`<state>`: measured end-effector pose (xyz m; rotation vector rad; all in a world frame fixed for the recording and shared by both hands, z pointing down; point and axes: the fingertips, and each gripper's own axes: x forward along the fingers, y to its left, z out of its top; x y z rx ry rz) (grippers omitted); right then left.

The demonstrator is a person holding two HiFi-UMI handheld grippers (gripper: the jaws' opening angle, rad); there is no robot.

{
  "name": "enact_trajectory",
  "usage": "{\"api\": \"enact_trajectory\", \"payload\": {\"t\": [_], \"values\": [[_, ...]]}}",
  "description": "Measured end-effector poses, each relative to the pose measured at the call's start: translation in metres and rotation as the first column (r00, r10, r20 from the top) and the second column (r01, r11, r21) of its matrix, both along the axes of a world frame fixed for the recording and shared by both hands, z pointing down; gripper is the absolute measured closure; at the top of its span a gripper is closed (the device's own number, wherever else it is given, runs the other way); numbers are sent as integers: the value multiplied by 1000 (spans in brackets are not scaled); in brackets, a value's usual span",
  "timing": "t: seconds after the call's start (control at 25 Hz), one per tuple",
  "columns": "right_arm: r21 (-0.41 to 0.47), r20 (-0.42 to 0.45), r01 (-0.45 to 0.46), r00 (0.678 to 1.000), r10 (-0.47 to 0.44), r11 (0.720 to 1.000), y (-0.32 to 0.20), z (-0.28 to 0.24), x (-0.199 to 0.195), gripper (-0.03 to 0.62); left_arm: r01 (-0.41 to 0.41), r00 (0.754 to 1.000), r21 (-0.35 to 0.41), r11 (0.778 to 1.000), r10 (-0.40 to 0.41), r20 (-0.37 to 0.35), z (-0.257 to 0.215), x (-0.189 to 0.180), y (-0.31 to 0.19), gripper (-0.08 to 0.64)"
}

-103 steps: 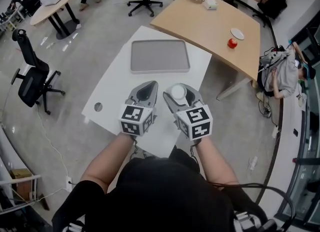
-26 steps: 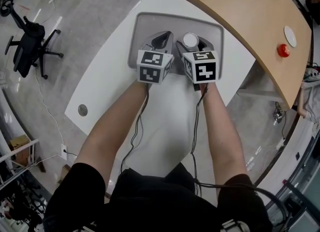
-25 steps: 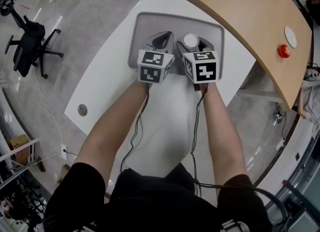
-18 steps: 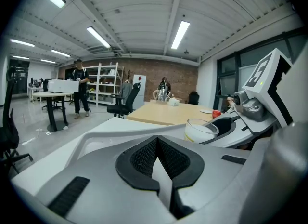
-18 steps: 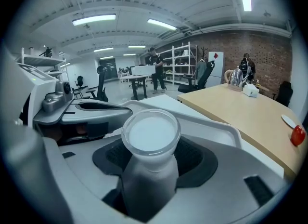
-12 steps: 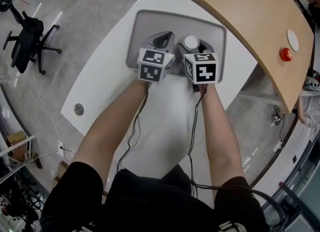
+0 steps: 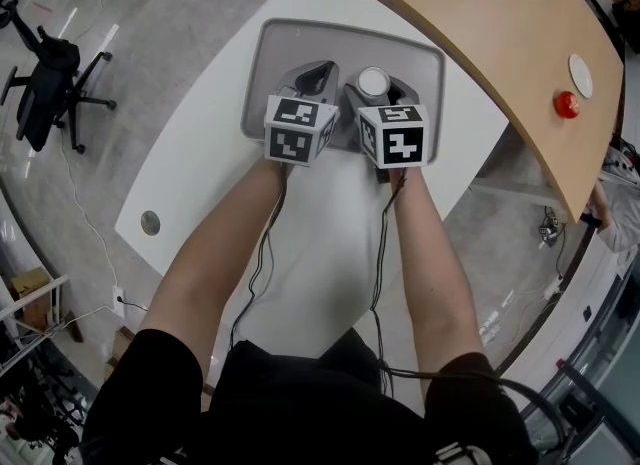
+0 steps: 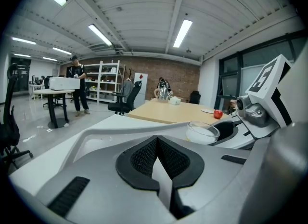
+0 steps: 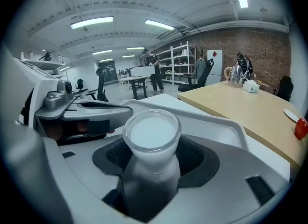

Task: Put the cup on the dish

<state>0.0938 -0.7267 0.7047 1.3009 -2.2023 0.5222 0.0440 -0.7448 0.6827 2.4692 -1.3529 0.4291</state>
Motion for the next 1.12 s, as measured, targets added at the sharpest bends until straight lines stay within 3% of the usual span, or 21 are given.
{"api": "enact_trajectory", "payload": {"t": [0.52,1.0,1.04,1.12], "values": [[89,5,-8,1000,8,996,3,-45,8,349,1,1000,11,1000,-2,23,-14,2,10,563],[263,82,-51,996,31,963,56,-164,7,352,-24,999,108,994,26,-20,-120,-11,62,563],[282,88,-59,995,36,958,64,-176,8,372,-25,999,117,993,28,-27,-132,-12,70,563],[329,99,-87,993,57,940,81,-203,10,471,-28,998,138,990,34,-45,-159,-12,85,563]]}}
